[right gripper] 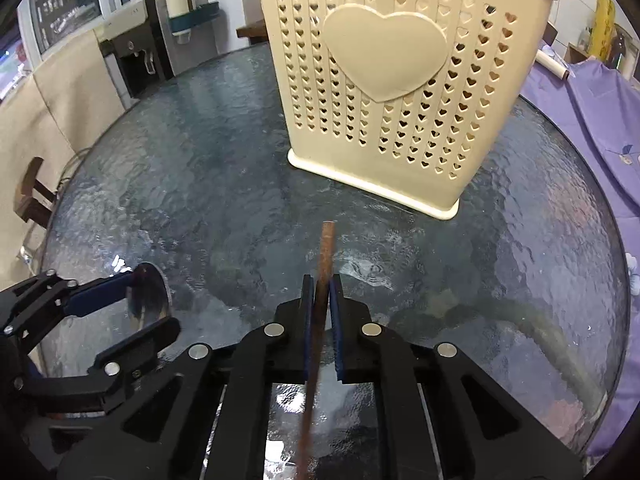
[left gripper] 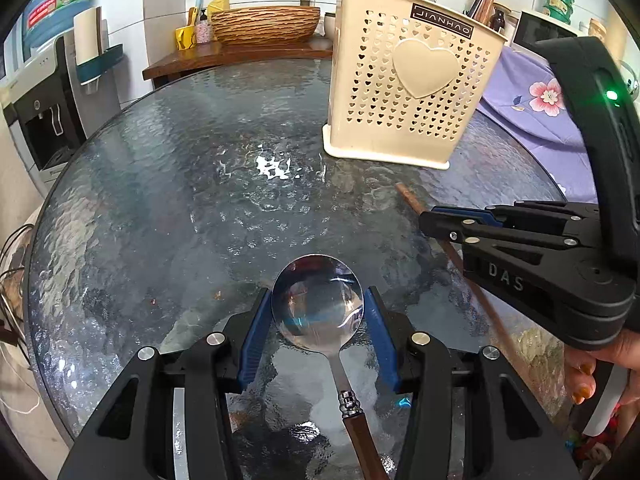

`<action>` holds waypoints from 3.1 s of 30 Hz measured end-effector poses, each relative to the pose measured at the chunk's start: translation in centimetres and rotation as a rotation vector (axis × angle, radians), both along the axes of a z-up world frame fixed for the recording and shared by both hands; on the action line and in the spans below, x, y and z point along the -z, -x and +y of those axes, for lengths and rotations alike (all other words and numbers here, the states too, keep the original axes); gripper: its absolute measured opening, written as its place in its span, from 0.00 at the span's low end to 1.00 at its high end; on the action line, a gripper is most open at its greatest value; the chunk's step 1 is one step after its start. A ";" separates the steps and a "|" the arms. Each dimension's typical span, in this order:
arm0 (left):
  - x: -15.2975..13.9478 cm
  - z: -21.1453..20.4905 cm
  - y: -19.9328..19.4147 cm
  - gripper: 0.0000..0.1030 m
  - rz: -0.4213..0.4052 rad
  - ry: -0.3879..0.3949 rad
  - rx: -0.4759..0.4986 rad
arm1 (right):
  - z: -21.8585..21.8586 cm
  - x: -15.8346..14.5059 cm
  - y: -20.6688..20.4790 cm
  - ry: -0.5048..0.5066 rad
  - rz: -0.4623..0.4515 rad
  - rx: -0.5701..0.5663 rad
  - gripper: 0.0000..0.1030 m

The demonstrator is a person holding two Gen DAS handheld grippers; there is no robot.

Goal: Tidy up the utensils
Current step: 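Grasp the silver spoon with left tool while right tool grasps the brown chopstick, then lift the spoon and chopstick with both tools and lower them into the holder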

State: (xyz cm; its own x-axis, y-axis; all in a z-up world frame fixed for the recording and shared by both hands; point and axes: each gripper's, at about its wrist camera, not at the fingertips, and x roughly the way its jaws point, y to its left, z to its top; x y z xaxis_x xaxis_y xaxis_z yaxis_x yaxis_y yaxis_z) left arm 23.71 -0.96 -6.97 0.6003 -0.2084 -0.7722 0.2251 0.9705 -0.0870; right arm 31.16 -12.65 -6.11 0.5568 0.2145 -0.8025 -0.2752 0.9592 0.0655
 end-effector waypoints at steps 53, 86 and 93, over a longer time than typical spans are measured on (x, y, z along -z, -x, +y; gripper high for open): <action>-12.9 -2.8 -0.5 0.44 -0.252 0.124 0.125 | -9.9 -18.7 8.5 -0.353 -0.398 -0.088 0.07; -24.3 -6.0 -12.7 0.44 -0.415 0.057 -0.009 | -11.2 -30.0 -3.8 -0.271 -0.630 0.211 0.08; -20.7 -6.6 -13.2 0.44 -0.368 0.012 0.009 | -10.9 -24.9 -5.6 -0.260 -0.549 0.217 0.08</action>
